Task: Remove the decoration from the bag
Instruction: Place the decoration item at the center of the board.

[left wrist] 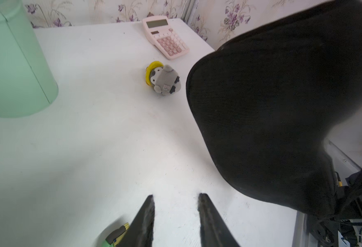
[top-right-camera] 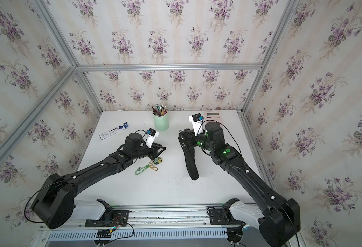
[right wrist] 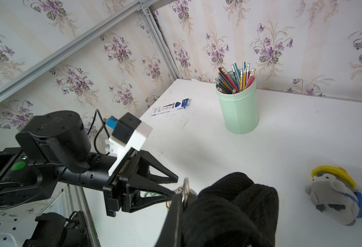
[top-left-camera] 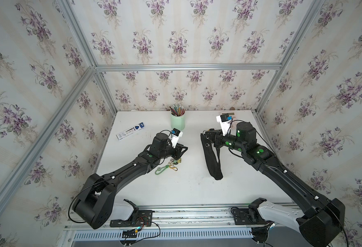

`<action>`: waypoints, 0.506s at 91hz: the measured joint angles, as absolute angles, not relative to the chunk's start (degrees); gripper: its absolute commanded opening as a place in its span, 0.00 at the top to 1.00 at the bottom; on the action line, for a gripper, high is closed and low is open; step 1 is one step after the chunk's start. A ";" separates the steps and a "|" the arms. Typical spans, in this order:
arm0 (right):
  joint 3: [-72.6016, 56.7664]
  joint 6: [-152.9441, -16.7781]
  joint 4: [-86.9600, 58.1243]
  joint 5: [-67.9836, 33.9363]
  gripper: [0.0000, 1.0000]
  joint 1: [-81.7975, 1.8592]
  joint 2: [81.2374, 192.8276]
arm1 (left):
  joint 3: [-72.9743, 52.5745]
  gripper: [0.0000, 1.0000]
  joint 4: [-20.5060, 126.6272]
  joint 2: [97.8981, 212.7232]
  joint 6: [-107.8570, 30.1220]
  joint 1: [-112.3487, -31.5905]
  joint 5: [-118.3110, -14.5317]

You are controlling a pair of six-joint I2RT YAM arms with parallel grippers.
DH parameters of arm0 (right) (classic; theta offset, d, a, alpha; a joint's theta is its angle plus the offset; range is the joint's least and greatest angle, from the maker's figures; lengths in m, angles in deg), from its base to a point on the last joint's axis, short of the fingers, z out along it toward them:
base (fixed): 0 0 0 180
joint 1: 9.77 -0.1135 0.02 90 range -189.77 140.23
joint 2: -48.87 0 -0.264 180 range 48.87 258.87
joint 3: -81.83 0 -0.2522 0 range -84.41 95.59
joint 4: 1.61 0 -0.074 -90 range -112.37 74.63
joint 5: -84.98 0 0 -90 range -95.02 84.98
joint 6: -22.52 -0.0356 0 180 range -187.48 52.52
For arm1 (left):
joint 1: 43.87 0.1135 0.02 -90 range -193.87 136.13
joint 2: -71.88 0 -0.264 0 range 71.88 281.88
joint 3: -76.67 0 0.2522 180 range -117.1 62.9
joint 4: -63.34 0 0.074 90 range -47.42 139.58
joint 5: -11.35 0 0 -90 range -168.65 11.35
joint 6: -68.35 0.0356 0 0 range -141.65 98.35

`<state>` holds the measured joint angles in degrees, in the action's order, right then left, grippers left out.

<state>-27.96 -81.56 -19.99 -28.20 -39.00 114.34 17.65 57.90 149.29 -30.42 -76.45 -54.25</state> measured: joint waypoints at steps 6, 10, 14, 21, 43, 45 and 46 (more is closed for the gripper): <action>-27.37 -82.42 -20.08 -29.78 1.00 -39.00 115.06 | 17.34 0.60 57.28 147.60 -30.44 -76.36 -54.84; -26.80 -82.57 -20.28 -31.20 1.00 -39.00 115.85 | 17.32 0.58 56.89 146.38 -30.47 -76.21 -55.23; -26.19 -82.94 -20.28 -32.79 1.00 -39.00 116.83 | 17.19 0.56 56.15 145.05 -30.55 -76.01 -56.08; -25.41 -84.75 -19.86 -36.40 1.00 -39.00 118.69 | 16.51 0.53 54.94 142.58 -30.66 -75.66 -56.70; -27.48 -93.37 -12.12 -45.89 1.00 -39.02 121.25 | 15.60 0.50 51.32 136.28 -30.23 -75.36 -60.59; -27.63 -93.48 -11.93 -45.97 1.00 -39.02 121.38 | 15.60 0.50 50.94 136.00 -30.20 -75.31 -61.07; -27.70 -93.50 -11.88 -45.97 1.00 -39.02 121.44 | 15.60 0.50 50.81 135.91 -30.16 -75.31 -61.18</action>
